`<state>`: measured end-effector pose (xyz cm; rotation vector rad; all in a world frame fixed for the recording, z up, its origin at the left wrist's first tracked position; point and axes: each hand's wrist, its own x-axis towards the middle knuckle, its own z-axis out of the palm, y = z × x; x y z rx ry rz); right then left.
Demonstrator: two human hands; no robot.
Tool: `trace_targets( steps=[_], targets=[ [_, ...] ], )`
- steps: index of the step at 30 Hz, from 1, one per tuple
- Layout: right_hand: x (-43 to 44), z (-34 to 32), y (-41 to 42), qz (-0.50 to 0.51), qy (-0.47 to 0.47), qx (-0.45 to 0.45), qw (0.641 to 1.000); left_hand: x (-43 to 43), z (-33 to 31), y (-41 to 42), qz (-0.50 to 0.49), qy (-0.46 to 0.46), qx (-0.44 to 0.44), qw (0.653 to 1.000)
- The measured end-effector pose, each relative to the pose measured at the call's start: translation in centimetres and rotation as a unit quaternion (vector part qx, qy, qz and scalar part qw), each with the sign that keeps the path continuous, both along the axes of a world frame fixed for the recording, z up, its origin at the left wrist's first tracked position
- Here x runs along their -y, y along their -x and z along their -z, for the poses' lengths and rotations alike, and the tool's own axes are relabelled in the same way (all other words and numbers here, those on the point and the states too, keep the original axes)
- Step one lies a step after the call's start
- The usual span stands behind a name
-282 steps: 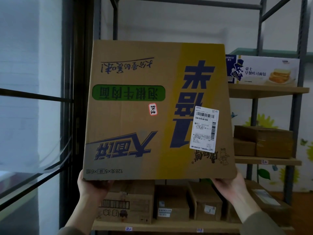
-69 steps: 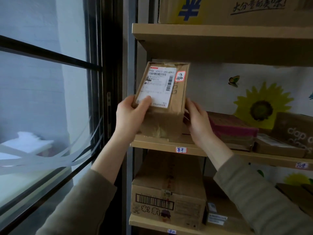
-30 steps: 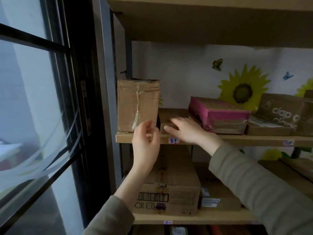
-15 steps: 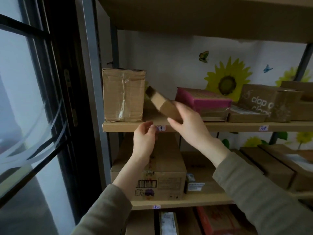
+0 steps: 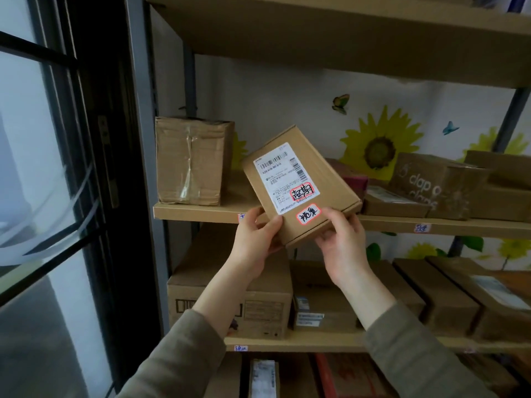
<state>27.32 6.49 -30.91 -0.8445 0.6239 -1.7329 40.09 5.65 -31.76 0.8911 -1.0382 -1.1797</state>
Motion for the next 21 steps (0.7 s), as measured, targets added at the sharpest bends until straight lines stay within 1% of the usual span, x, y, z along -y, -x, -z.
trace_targets(
  steps=[4, 7, 10, 12, 15, 18, 21],
  targets=[
    [0.1, 0.8, 0.7, -0.019, 0.001, -0.013, 1.0, -0.4, 0.0, 0.0, -0.018, 0.003, 0.012, 1.0],
    [0.5, 1.0, 1.3, -0.022, -0.011, -0.001, 1.0, -0.7, 0.1, 0.0, -0.038, 0.012, 0.033, 0.999],
    [0.6, 1.0, 2.6, 0.004, -0.012, 0.001, 1.0, -1.0, -0.1, 0.1, -0.059, 0.027, 0.055, 0.996],
    [0.5, 1.4, 3.7, 0.03, -0.002, -0.026, 0.999, -1.4, -0.1, 0.6, -0.062, 0.043, 0.059, 0.995],
    [-0.4, 2.9, 5.4, 0.071, 0.001, -0.072, 0.995, -2.0, 0.3, 2.1, -0.042, 0.069, 0.046, 0.996],
    [-1.9, 4.9, 7.8, 0.132, -0.013, -0.071, 0.989, -2.1, 2.0, 4.4, -0.005, 0.077, 0.05, 0.996],
    [-3.8, 7.2, 11.3, 0.219, -0.054, -0.061, 0.972, -1.5, 4.3, 8.4, 0.068, 0.043, 0.063, 0.995]
  ],
)
